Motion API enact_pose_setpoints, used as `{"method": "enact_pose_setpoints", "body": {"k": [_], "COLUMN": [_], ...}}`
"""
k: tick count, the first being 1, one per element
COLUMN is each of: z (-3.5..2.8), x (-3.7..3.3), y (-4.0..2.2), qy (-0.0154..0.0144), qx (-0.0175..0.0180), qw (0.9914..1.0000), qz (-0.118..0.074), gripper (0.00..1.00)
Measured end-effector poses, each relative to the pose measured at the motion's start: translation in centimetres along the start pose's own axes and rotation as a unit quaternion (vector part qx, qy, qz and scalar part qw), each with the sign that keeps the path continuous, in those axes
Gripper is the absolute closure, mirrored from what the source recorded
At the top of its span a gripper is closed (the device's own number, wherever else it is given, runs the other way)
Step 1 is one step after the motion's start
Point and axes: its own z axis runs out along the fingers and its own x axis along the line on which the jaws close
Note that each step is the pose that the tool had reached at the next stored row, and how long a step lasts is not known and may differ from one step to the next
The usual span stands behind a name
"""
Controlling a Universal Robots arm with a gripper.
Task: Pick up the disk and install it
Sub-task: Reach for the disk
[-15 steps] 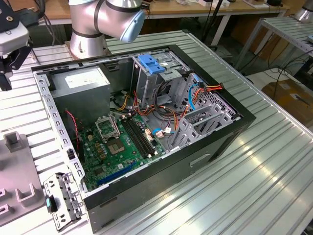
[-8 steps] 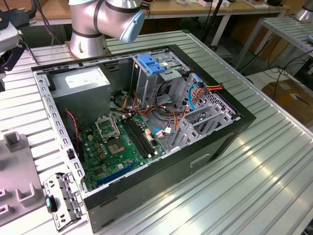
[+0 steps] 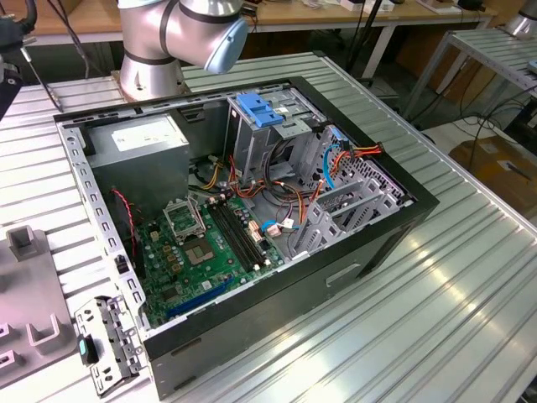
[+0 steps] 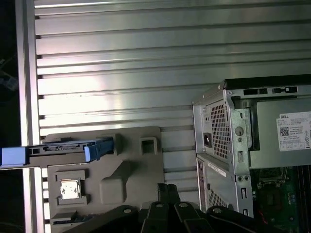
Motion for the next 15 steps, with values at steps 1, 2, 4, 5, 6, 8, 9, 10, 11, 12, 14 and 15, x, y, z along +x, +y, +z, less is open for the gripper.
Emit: {"method": "enact_pose_setpoints", "body": {"k": [1, 2, 4, 5, 6, 8, 9, 10, 11, 12, 14, 15], "z": [-0.01, -0.01, -0.01, -0.01, -0.02, -0.03, -0.03, -0.03, -0.02, -0.03, -0.04, -0.04], "x": [0.18, 0.35, 0.69, 0.93, 1.16, 1.47, 1.6, 1.79, 1.94, 2.19, 2.73, 2.9], "y": [-0.01, -0.03, -0.05, -0.07, -0.09, -0.11, -0.12, -0.14, -0.15, -0.17, -0.21, -0.22], "qy": [0.0001, 0.0001, 0.0001, 0.0, 0.0001, 0.0001, 0.0001, 0.0001, 0.0001, 0.0001, 0.0001, 0.0001], "qx": [0.0, 0.0, 0.0, 0.0, 0.0, 0.0, 0.0, 0.0, 0.0, 0.0, 0.0, 0.0], "qw": [1.0, 1.0, 1.0, 1.0, 1.0, 1.0, 1.0, 1.0, 1.0, 1.0, 1.0, 1.0], "qz": [0.0, 0.0, 0.0, 0.0, 0.0, 0.0, 0.0, 0.0, 0.0, 0.0, 0.0, 0.0], "gripper": [0.89, 0.89, 0.89, 0.89, 0.89, 0.89, 0.89, 0.89, 0.89, 0.89, 0.89, 0.89]}}
